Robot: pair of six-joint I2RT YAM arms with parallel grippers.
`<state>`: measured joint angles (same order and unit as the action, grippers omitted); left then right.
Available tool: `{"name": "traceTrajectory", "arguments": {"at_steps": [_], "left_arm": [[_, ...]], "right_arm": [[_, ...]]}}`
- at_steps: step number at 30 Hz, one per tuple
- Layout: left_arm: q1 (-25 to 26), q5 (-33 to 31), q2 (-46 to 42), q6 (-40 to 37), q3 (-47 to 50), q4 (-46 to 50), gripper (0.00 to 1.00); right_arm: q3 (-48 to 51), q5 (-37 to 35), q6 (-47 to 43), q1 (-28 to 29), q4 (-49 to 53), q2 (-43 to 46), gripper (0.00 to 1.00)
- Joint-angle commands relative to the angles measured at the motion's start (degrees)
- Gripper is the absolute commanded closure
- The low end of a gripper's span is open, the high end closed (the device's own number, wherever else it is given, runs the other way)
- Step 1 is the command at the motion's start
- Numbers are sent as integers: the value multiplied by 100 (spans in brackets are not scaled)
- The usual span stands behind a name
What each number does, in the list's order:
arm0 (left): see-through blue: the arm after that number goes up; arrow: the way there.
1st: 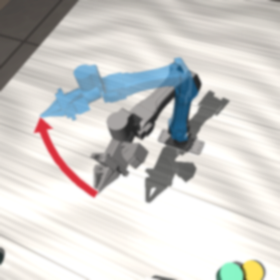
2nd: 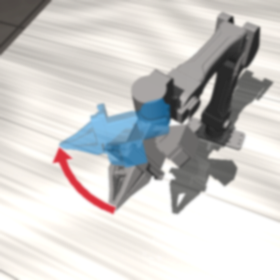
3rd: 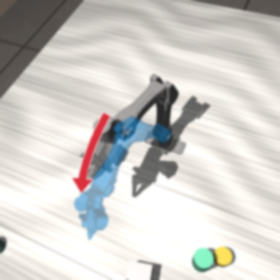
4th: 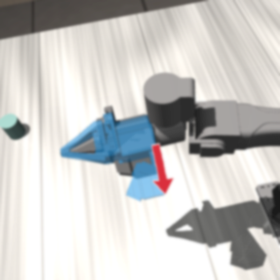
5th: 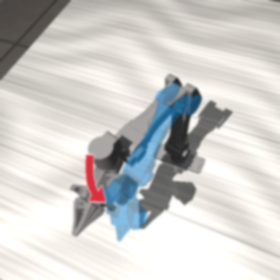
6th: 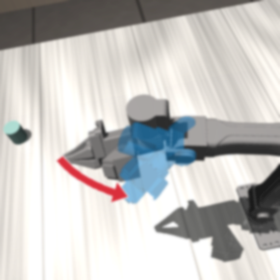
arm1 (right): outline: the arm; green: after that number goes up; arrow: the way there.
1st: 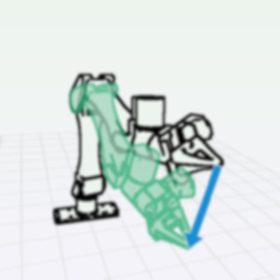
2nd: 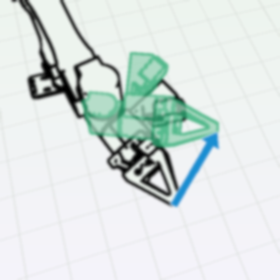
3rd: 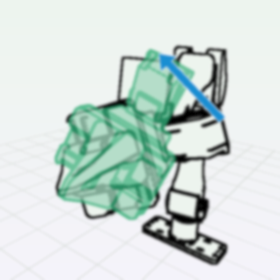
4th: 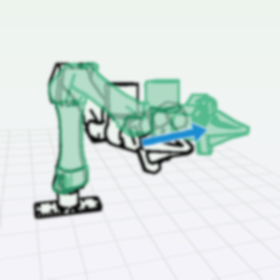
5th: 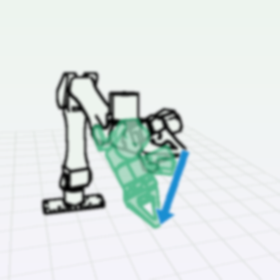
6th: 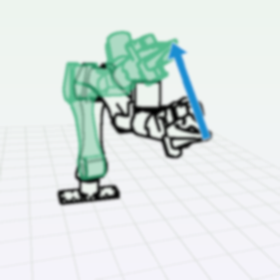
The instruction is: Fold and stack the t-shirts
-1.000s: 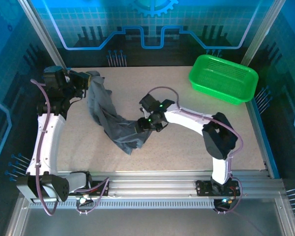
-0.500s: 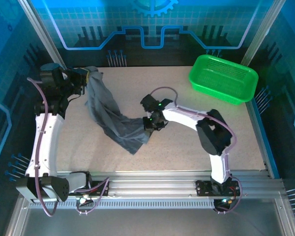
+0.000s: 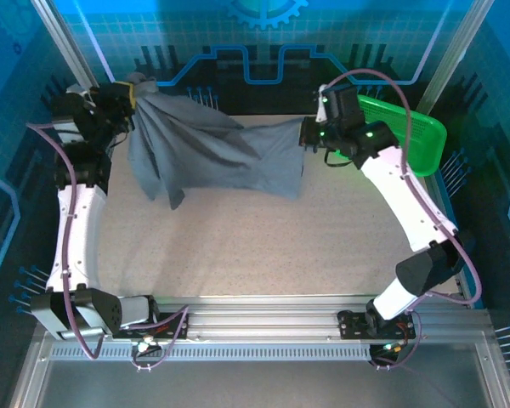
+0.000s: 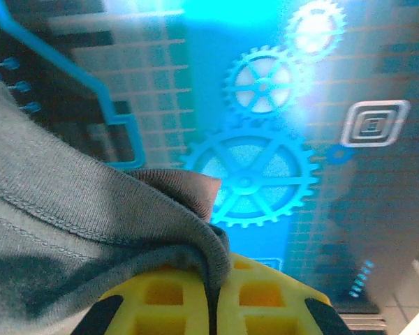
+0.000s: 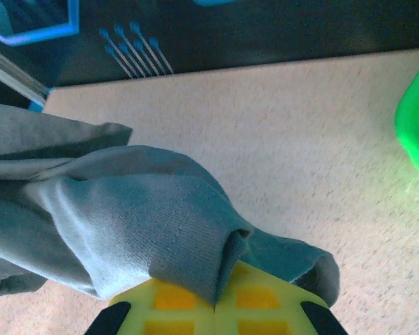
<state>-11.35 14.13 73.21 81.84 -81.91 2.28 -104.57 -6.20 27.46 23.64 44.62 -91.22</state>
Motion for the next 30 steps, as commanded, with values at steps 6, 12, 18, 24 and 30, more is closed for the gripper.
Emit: {"name": "traceTrajectory", "arguments": {"at_steps": [6, 12, 18, 24, 30], "left_arm": [[-113, -728, -973, 78, 120, -1048, 100], [-113, -982, -1669, -141, 499, -547, 100], [-95, -623, -1062, -129, 726, -483, 100], [-95, -203, 165, -308, 1226, -1099, 100], [-112, 401, 1275, -701, 1375, -961, 66]], "right_arm": [[42, 87, -402, -340, -352, 1252, 100], [1065, -40, -83, -725, -990, 2355, 100], [953, 404, 186, -1349, -938, 1505, 100], [363, 642, 287, -1557, -997, -134, 100], [-85, 738, 478, -1584, -547, -1530, 67]]}}
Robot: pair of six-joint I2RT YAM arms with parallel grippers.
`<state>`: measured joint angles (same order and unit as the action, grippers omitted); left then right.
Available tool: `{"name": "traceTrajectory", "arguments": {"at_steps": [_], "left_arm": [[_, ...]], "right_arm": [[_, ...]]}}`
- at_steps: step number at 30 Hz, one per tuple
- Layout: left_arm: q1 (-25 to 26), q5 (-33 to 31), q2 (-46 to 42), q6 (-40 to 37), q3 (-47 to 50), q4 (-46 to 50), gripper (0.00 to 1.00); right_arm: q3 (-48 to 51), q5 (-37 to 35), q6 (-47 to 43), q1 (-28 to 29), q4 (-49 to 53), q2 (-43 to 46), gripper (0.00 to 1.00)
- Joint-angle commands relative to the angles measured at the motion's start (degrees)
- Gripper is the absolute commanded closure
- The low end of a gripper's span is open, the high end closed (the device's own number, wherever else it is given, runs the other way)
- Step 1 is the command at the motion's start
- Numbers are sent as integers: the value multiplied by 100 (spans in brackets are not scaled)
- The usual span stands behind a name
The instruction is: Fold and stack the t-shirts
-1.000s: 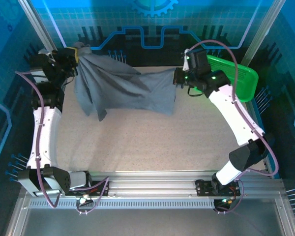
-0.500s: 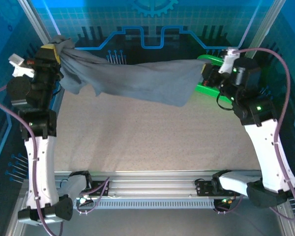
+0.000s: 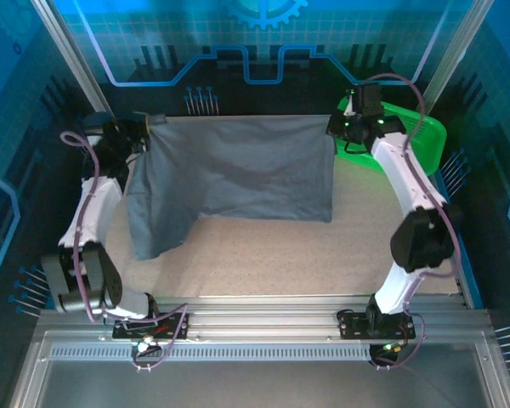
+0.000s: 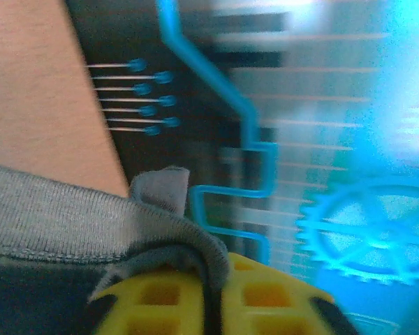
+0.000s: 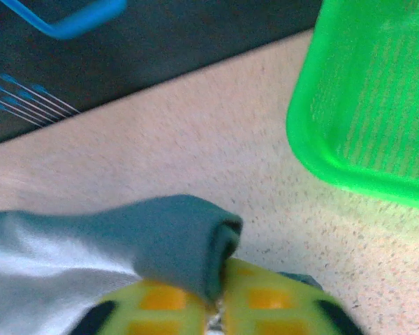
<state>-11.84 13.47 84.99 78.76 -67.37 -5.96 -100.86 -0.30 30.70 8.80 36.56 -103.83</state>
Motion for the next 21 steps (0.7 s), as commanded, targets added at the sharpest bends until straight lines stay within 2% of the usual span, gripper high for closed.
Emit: {"name": "traceTrajectory", "arguments": {"at_steps": [1, 2, 3, 6, 8, 11, 14, 17, 21], "left_arm": [[-64, 496, 149, -608, -98, 114, 49], [-64, 479, 135, -888, -122, 480, 41], [-69, 437, 76, -1134, -141, 823, 39], [-154, -25, -268, -1811, -151, 2418, 39], [-239, -556, -562, -2126, 66, 3407, 42], [-418, -1117, -772, -2486, 528, 4206, 43], [-778, -1266, -737, -2638, 881, 4618, 46], [-1190, -891, -465, -2576, 1157, 4575, 47], [-1210, -416, -144, -2338, 1248, 4290, 52]], "right_arm": [[-581, 161, 164, -86, 472, -455, 59], [-610, 153, 171, -52, 617, -540, 55], [-548, 99, 173, -17, 679, -538, 53], [-40, -149, 204, 191, 721, -146, 48], [662, -259, 335, 378, 660, 273, 47], [1859, -230, 758, 730, 476, 844, 48], [2805, -258, 1101, 1189, 408, 1224, 48], [3412, -57, 1384, 1498, 283, 1307, 47], [3592, 157, 1461, 1750, 222, 1054, 57]]}}
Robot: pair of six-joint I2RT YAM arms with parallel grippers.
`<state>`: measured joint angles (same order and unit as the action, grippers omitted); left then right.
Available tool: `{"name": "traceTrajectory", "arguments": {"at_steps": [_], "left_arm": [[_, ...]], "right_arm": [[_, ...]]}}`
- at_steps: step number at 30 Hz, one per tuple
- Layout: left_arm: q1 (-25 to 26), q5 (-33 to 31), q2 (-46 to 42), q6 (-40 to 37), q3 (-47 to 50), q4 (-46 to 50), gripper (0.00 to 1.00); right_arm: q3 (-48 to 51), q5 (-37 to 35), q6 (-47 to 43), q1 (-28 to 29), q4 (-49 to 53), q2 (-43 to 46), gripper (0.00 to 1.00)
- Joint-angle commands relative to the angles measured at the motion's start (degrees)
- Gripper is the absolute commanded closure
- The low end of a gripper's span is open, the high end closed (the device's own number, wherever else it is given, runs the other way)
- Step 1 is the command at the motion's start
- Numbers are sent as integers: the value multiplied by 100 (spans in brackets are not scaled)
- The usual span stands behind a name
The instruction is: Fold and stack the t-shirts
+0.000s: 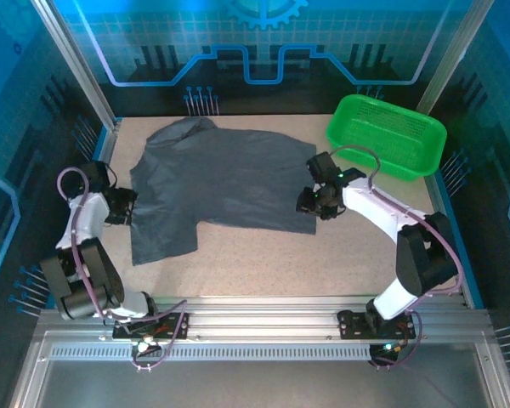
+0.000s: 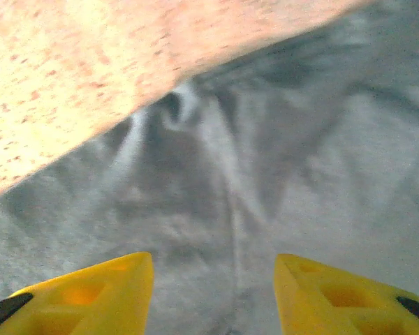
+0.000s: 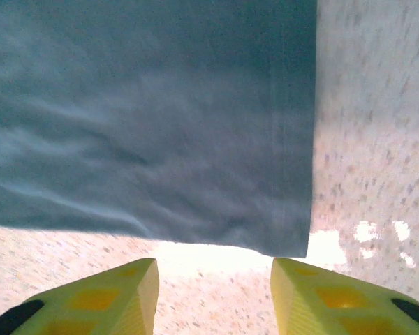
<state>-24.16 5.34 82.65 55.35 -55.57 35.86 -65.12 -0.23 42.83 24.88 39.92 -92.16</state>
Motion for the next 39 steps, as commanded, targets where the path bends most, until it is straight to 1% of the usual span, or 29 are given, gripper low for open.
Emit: {"name": "traceTrajectory", "arguments": {"at_steps": [1, 6, 9, 11, 12, 15, 18, 21, 24, 26, 28, 34, 37, 39], "left_arm": [[65, 407, 64, 102, 111, 52, 53], [162, 274, -106, 169, 111, 99, 54], [167, 261, -135, 115, -28, 227, 53], [183, 249, -177, 104, -109, 279, 53], [199, 241, -197, 98, -143, 302, 53], [286, 230, -272, 89, -230, 345, 53], [439, 153, -375, 21, -286, 425, 53], [617, 26, -486, -71, -297, 515, 53], [750, -76, -563, -131, -255, 528, 53], [768, -64, -570, -142, -227, 522, 53], [768, -42, -591, -149, -228, 523, 53], [808, 9, -749, -145, -191, 494, 53], [856, 96, -816, -144, -187, 437, 53], [902, 137, -830, -124, -191, 403, 53]], "right_arm": [[-57, 122, 194, 217, -48, -238, 58], [-388, 120, 68, 289, 240, -1108, 60], [-781, -88, -135, 155, 697, -1691, 60], [-1157, -123, -260, -7, 1265, -2141, 60], [-1247, -161, -279, -69, 1457, -2224, 60], [-1084, -374, -373, -181, 1471, -1882, 58], [-860, -776, -387, -173, 1496, -1295, 54], [-521, -986, -424, -79, 1333, -765, 44], [-371, -763, -514, -24, 1126, -816, 36], [-452, -592, -560, 41, 994, -1023, 34], [-619, -583, -574, 157, 989, -1252, 32], [-914, -495, -486, 358, 1041, -1938, 33], [-1064, -464, -486, 381, 1029, -2144, 42], [-1162, -569, -497, 373, 1094, -2227, 54]]}}
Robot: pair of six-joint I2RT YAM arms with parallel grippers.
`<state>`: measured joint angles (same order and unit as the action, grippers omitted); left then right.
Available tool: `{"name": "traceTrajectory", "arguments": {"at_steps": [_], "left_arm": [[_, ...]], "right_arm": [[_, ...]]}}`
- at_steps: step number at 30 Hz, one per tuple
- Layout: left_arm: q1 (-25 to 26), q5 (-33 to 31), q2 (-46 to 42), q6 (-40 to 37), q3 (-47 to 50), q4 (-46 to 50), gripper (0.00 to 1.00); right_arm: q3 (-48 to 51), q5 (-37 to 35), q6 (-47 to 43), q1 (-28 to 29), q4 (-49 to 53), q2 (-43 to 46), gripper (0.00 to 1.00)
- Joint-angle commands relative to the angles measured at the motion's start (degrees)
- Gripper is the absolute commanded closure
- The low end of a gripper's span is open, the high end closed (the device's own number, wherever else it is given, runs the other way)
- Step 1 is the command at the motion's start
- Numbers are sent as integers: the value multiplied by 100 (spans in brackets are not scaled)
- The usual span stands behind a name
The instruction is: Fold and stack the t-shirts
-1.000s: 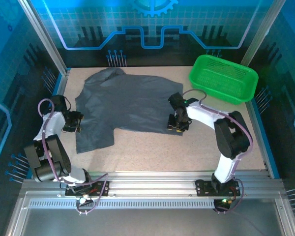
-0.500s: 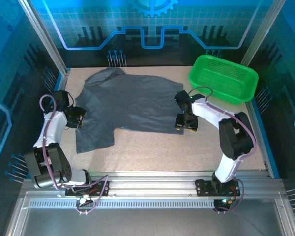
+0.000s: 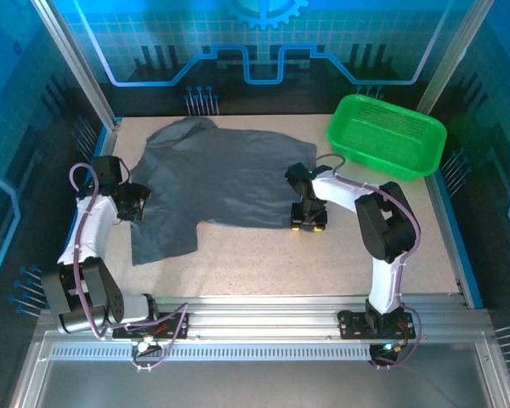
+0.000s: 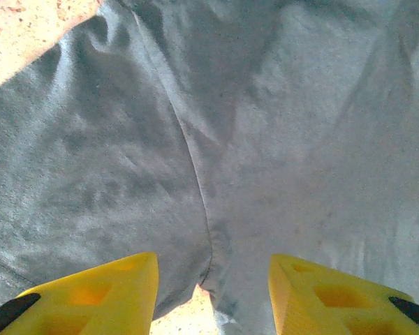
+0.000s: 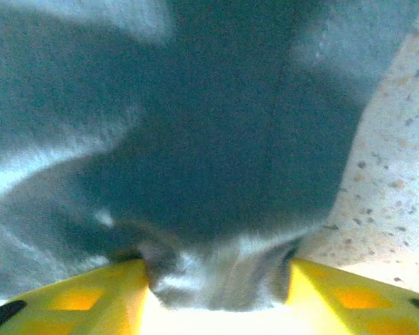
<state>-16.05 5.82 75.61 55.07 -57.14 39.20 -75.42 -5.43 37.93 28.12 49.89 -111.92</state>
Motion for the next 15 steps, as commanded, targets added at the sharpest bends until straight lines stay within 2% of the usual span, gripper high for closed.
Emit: {"name": "traceTrajectory", "arguments": {"at_steps": [1, 8, 15], "left_arm": [[123, 114, -133, -93, -34, 50, 53], [252, 126, -239, -57, -77, 79, 54], [244, -132, -276, -429, -172, 449, 51]], "right_arm": [[-150, -117, -16, 54, 108, -254, 61], [-147, -486, -152, -287, 294, -55, 100], [309, -691, -614, -1181, 394, 613, 100]]}}
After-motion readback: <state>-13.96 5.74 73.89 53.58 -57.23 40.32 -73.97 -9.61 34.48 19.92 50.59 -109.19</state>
